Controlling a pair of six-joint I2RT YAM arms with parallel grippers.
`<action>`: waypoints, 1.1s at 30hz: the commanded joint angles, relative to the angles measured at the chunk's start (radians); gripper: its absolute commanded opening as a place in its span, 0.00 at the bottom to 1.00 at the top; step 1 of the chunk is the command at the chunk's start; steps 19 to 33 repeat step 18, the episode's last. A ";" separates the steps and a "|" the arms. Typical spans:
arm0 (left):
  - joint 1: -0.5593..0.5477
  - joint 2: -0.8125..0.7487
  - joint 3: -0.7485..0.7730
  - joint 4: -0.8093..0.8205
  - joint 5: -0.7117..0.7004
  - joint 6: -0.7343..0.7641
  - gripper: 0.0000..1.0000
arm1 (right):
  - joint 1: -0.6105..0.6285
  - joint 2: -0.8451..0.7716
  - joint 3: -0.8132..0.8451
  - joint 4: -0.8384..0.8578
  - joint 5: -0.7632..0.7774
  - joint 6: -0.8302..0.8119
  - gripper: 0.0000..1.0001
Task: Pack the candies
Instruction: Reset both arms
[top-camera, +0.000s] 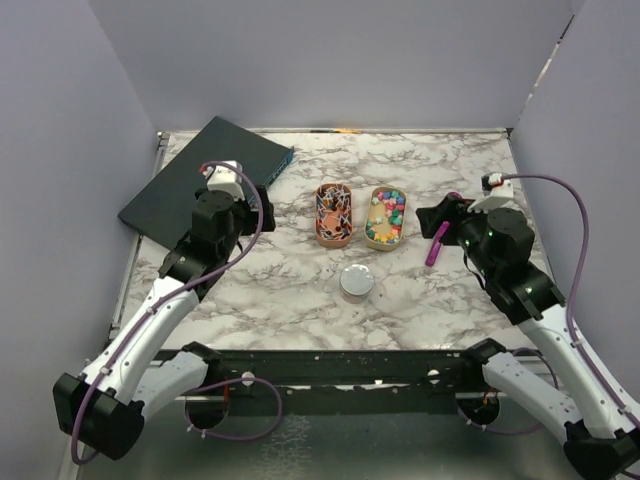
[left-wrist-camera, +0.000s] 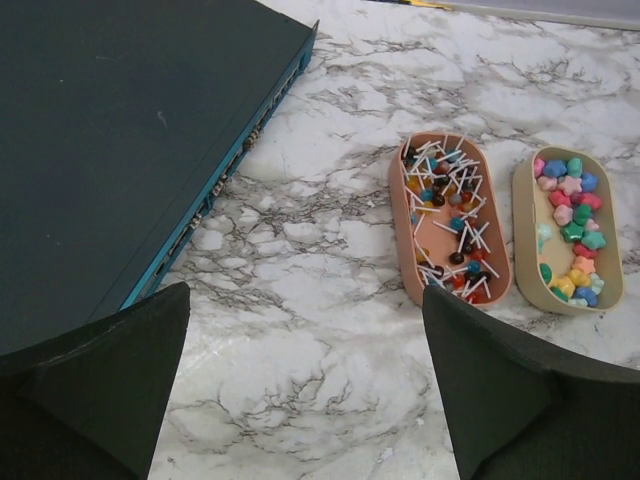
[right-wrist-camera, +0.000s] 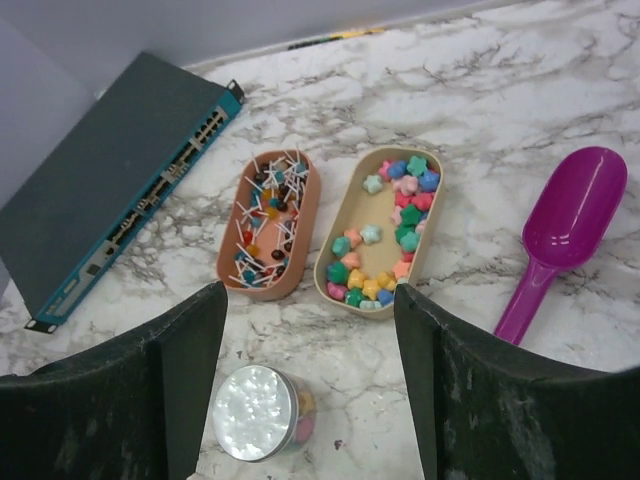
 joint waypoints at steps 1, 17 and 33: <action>0.003 -0.077 -0.044 0.068 0.007 -0.003 0.99 | -0.004 -0.037 -0.035 0.054 -0.030 -0.050 0.73; 0.003 -0.079 -0.063 0.097 0.023 0.008 0.99 | -0.004 -0.106 -0.067 0.067 -0.030 -0.046 1.00; 0.003 -0.078 -0.063 0.097 0.024 0.008 0.99 | -0.004 -0.098 -0.062 0.055 -0.015 -0.035 1.00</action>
